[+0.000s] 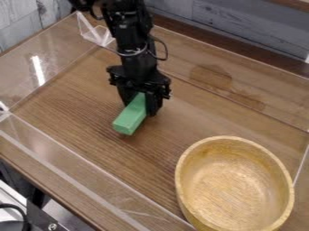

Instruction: Remove the green block from inside the brown bowl and put it on the table

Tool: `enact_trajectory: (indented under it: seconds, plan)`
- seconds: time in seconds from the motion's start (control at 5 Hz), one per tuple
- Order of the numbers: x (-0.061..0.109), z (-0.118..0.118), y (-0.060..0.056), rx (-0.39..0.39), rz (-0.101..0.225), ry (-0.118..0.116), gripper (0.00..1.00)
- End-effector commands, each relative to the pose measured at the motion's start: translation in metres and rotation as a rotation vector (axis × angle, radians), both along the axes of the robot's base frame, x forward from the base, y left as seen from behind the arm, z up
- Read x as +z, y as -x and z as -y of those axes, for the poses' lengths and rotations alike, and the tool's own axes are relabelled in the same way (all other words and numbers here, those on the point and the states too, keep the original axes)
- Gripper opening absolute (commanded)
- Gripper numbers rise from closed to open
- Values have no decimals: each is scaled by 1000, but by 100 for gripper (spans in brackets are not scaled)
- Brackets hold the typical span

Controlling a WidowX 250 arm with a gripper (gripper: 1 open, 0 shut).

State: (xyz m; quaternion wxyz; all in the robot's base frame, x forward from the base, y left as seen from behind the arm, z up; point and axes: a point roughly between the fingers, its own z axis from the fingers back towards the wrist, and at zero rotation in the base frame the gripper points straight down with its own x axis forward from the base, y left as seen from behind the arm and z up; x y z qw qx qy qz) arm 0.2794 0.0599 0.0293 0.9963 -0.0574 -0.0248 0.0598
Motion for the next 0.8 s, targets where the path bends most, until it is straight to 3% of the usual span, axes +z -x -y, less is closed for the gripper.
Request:
enact_trajectory:
  seconds: [0.0, 0.6]
  plan:
    - [11, 2, -11, -14, 42, -5, 0]
    - [7, 13, -12, -38, 12, 24, 0]
